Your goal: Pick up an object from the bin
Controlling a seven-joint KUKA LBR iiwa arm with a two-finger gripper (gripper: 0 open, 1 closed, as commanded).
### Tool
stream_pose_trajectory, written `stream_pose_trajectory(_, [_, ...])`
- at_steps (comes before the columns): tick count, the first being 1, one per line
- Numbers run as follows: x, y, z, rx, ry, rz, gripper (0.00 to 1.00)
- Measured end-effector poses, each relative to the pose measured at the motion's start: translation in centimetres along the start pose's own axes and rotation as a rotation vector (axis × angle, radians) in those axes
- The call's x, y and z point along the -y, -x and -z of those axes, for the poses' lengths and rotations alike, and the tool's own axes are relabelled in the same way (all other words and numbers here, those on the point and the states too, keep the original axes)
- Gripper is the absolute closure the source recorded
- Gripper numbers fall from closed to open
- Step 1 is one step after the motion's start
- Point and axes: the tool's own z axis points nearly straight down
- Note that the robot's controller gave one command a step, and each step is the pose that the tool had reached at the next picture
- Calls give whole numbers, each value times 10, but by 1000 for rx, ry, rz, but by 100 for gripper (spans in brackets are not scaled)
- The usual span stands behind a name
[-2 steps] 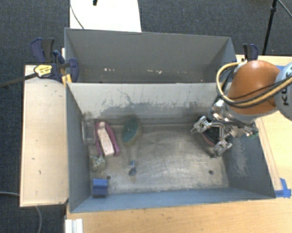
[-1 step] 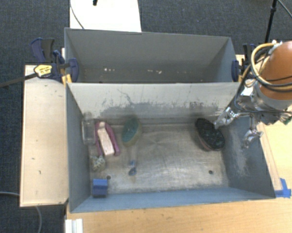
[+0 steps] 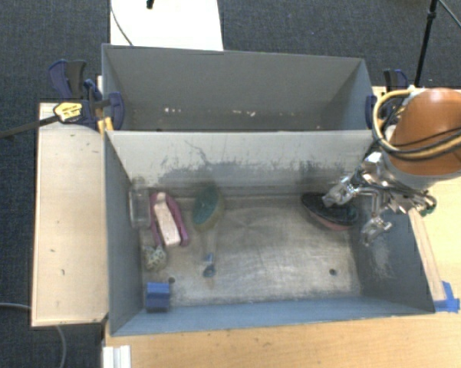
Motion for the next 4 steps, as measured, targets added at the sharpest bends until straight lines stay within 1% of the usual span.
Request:
stream_pose_trajectory(1, [0,6,-6,1,-3,24,0])
stream_pose_trajectory(2, [-6,13,-9,6,-6,-81,0])
stream_pose_trajectory(3, [-6,15,-6,10,-8,-83,100])
stream_pose_trajectory(4, [-42,-16,170,-8,6,268,100])
